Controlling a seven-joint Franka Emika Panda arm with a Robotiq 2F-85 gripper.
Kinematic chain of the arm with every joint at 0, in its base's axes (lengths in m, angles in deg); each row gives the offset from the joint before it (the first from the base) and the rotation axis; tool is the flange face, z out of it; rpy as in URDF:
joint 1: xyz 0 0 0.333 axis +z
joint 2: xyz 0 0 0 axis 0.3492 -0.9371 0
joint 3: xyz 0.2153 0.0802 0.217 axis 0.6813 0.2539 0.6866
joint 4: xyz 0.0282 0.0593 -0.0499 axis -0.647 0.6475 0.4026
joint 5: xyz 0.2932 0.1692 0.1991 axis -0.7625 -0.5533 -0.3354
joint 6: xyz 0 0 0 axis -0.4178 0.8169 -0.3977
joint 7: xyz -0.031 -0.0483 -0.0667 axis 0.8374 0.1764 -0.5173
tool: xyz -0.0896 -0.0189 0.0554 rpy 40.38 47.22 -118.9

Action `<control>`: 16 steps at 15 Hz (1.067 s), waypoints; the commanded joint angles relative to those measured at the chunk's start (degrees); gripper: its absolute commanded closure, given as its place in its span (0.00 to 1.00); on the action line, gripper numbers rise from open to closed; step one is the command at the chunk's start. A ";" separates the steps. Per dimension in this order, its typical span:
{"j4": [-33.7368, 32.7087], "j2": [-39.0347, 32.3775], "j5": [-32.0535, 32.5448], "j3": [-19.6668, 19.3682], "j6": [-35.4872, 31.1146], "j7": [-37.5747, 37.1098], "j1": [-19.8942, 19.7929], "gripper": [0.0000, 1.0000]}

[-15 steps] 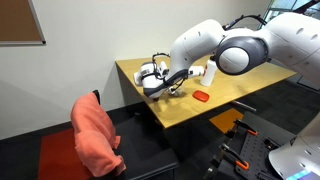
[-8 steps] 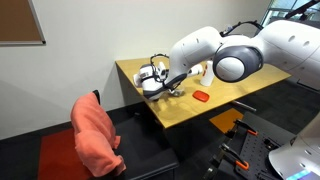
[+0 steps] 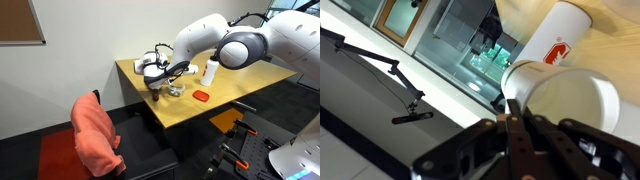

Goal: Uncover the lunchbox, pour the sweets in the cup into it, and then cover it

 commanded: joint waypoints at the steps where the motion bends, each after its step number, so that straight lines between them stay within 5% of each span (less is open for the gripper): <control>1: 11.24 11.39 -3.03 2.96 -9.02 -1.96 -4.44 0.99; 16: 42.56 38.44 -23.49 0.19 -55.85 0.83 -12.00 0.99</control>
